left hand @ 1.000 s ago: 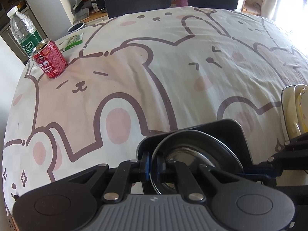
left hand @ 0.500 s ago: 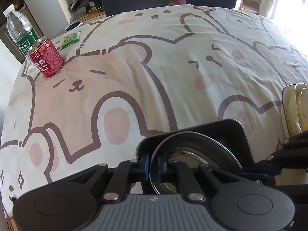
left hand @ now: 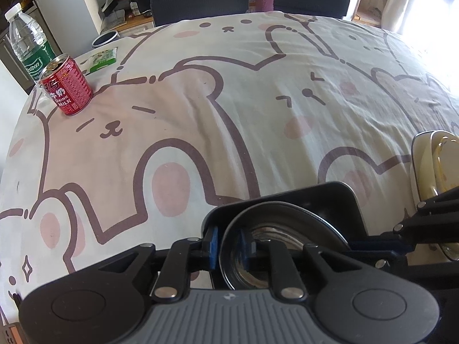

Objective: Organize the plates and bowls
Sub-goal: 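Lower the steel oval bowl onto the steel tray and open both grippers, then grasp the steel tray holding the bowl with the left gripper while the right grasps its other rim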

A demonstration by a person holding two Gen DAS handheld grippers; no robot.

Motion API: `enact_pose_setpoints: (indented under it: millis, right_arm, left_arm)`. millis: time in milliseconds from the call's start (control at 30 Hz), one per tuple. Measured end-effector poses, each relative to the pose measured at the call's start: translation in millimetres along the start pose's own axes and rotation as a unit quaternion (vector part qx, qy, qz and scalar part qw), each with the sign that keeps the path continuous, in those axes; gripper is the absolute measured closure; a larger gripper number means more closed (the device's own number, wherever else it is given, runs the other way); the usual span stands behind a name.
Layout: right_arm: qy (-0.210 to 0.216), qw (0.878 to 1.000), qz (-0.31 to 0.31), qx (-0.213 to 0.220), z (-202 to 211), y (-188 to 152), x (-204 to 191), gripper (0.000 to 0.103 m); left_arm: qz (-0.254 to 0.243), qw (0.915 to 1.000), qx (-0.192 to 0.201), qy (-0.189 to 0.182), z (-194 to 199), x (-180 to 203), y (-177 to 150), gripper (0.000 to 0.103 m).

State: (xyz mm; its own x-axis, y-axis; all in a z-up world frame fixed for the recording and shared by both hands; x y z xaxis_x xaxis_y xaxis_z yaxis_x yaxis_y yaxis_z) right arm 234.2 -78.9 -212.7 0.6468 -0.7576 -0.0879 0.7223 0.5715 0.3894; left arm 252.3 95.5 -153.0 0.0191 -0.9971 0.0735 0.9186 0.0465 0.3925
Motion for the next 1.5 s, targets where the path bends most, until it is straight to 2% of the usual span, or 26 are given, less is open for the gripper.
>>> enact_pose_setpoints:
  millis: [100, 200, 233, 267, 333, 367, 433, 567, 633, 700, 767, 833, 867, 1000, 1200, 1300, 1367, 1400, 1467, 1500]
  right_arm:
    - [-0.001, 1.0, 0.0, 0.006, 4.7, -0.2, -0.5, 0.091]
    - [-0.001, 1.0, 0.0, 0.014, 10.8, -0.8, -1.3, 0.086]
    - [0.0, 1.0, -0.001, 0.017, 13.2, -0.6, -1.2, 0.084]
    - [0.001, 1.0, -0.003, 0.021, 15.6, -0.3, -0.7, 0.083]
    - [0.003, 0.999, -0.008, 0.034, 23.2, 0.1, 0.6, 0.076]
    - [0.002, 0.999, -0.011, 0.042, 27.6, -0.1, 0.9, 0.074]
    - [-0.002, 0.998, -0.016, 0.058, 37.2, -1.3, 3.0, 0.063]
    - [-0.006, 0.996, -0.037, 0.085, 53.3, -6.6, 8.9, 0.047]
    - [-0.014, 0.993, -0.054, 0.1, 58.6, -11.4, 14.6, 0.031]
    - [-0.022, 0.991, -0.068, 0.111, 61.5, -15.5, 17.9, 0.027]
    - [-0.03, 0.99, -0.081, 0.113, 61.1, -17.8, 22.0, 0.019]
    - [-0.039, 0.988, -0.095, 0.112, 58.4, -20.3, 26.6, 0.005]
    - [-0.042, 0.988, -0.101, 0.108, 56.5, -21.6, 29.2, 0.003]
    - [-0.019, 0.989, -0.124, 0.084, 43.6, -24.4, 33.4, 0.0]
    - [-0.037, 0.989, -0.122, 0.076, 32.9, -22.5, 29.9, 0.0]
    - [-0.05, 0.988, -0.132, 0.067, 28.2, -19.8, 33.3, 0.0]
    - [-0.056, 0.987, -0.138, 0.062, 27.1, -18.9, 36.3, 0.0]
    - [-0.062, 0.986, -0.144, 0.059, 26.5, -18.7, 38.0, 0.001]
    - [-0.067, 0.985, -0.151, 0.055, 25.7, -18.1, 40.3, 0.008]
    - [-0.062, 0.985, -0.154, 0.052, 25.1, -18.0, 41.1, 0.018]
  left_arm:
    - [-0.001, 1.0, 0.004, -0.002, 4.6, 0.3, -0.7, 0.08]
    - [-0.002, 0.9999, 0.011, -0.008, 12.2, 0.5, -1.5, 0.075]
    - [-0.001, 0.9998, 0.015, -0.01, 15.6, 0.4, -1.7, 0.07]
    - [-0.002, 0.9997, 0.022, -0.007, 19.7, 0.4, -2.3, 0.061]
    - [-0.003, 0.9993, 0.037, -0.003, 28.3, -1.3, -3.3, 0.052]
    - [0.0, 0.9991, 0.042, -0.006, 32.2, -3.5, -3.7, 0.051]
    - [0.011, 0.9987, 0.049, -0.01, 39.0, -9.1, -4.8, 0.048]
    - [0.03, 0.9974, 0.066, -0.007, 48.9, -23.5, -8.2, 0.023]
    - [0.041, 0.9969, 0.067, -0.005, 50.7, -32.9, -10.3, 0.02]
    - [0.055, 0.9965, 0.064, -0.003, 50.2, -44.0, -12.6, 0.014]
    - [0.065, 0.9961, 0.059, -0.002, 48.1, -54.4, -15.5, 0.008]
    - [0.074, 0.9958, 0.054, -0.002, 45.3, -63.3, -18.3, 0.002]
    - [0.078, 0.9956, 0.052, -0.004, 44.0, -67.1, -20.1, 0.001]
    - [0.09, 0.995, 0.043, -0.007, 40.0, -78.6, -23.9, 0.0]
    - [0.078, 0.9961, 0.042, -0.005, 40.0, -78.4, -24.1, 0.0]
    - [0.056, 0.9977, 0.037, -0.001, 37.7, -71.5, -24.1, 0.01]
    - [0.045, 0.9986, 0.027, 0.002, 33.5, -68.3, -24.9, 0.021]
    - [0.041, 0.9989, 0.024, 0.004, 31.8, -67.1, -25.2, 0.024]
    - [0.035, 0.9992, 0.02, 0.003, 29.3, -65.4, -25.2, 0.034]
    - [0.034, 0.9993, 0.018, 0.002, 28.0, -64.6, -25.1, 0.035]
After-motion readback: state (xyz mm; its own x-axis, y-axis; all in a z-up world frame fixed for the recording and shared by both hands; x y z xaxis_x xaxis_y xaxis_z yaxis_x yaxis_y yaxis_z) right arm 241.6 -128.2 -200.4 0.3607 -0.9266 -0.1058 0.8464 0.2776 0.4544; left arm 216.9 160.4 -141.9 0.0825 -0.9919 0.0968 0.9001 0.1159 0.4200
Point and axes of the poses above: each gripper's, at about its wrist camera, not at the fingertips, and z roughly against the way its jaws point, x to its right, y to its top, the point moved 3 cm from there along -z, roughly the way its jaws point, and after that the axes turned 14 degrees about z, right-handed, at the moved point
